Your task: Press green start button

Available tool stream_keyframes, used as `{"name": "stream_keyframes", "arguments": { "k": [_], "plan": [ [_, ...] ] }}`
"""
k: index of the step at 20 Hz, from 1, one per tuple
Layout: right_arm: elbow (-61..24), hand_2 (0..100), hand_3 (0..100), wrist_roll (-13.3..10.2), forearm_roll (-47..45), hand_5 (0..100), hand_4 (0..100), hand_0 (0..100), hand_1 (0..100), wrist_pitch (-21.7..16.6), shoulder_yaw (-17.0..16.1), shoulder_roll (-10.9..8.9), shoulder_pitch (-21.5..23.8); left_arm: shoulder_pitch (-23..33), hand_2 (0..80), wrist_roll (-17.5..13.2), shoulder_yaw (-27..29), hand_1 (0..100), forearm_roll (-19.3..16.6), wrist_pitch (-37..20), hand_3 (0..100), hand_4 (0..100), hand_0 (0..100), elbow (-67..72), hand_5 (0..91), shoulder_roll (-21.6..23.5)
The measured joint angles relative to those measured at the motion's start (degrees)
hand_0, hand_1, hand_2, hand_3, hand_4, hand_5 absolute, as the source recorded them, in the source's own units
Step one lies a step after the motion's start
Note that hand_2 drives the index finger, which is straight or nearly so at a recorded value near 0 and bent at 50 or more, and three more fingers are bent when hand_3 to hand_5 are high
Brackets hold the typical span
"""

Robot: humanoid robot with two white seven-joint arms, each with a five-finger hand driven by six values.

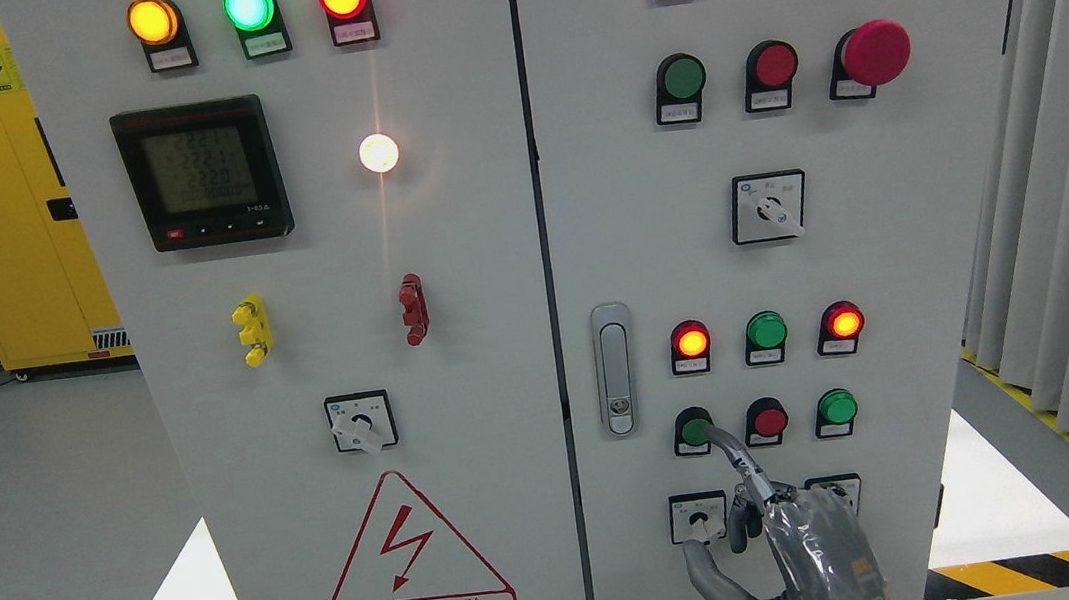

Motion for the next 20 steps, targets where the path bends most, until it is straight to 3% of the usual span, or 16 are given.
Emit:
{"name": "stream_keyframes", "arguments": {
  "k": [1, 3, 4, 7, 10, 13, 20],
  "plan": [
    [-0.4, 0, 57, 0.2, -2.0, 63, 60, 49, 67, -0.1, 0.3, 0.0, 0.5, 0.0, 0.0, 0.0, 0.0, 56, 0.0, 0.0, 0, 0, 12, 0.0, 0.0, 0.0],
    [-1.4, 0, 51, 1.0, -6.7, 58, 54, 49, 67, -0.3, 1.3, 0.01, 1.6, 0.0, 0.0, 0.0, 0.0, 56, 0.0, 0.0, 0, 0, 12, 0.0, 0.0, 0.0],
    [-2.0, 1, 37, 1.7, -9.0, 40, 41, 48, 66, -0.3, 1.8, 0.0, 2.3, 0.0, 0.0, 0.0, 0.0, 56, 0.0, 0.0, 0, 0, 12, 0.0, 0.0, 0.0],
    [-3.5, 0, 18, 4.6, -16.2, 22, 25, 51, 61, -0.4, 3.3, -0.04, 4.7, 0.0, 0.0, 0.0, 0.0, 56, 0.0, 0.0, 0, 0, 12, 0.0, 0.0, 0.0],
    [-4.8, 0, 3, 6.2, -22.4, 7, 7, 44, 54, -0.4, 4.7, -0.08, 7.1, 0.0, 0.0, 0.0, 0.0, 56, 0.0, 0.0, 0, 0, 12, 0.0, 0.0, 0.0],
    [-5.7, 0, 0, 6.5, -27.2, 0, 0, 38, 49, -0.2, 5.7, -0.1, 8.4, 0.0, 0.0, 0.0, 0.0, 56, 0.0, 0.0, 0, 0, 12, 0.0, 0.0, 0.0],
    [-7.0, 0, 0, 6.7, -32.2, 0, 0, 36, 49, 0.2, 7.3, -0.14, 9.8, 0.0, 0.0, 0.0, 0.0, 56, 0.0, 0.0, 0, 0, 12, 0.0, 0.0, 0.0]
  ]
}}
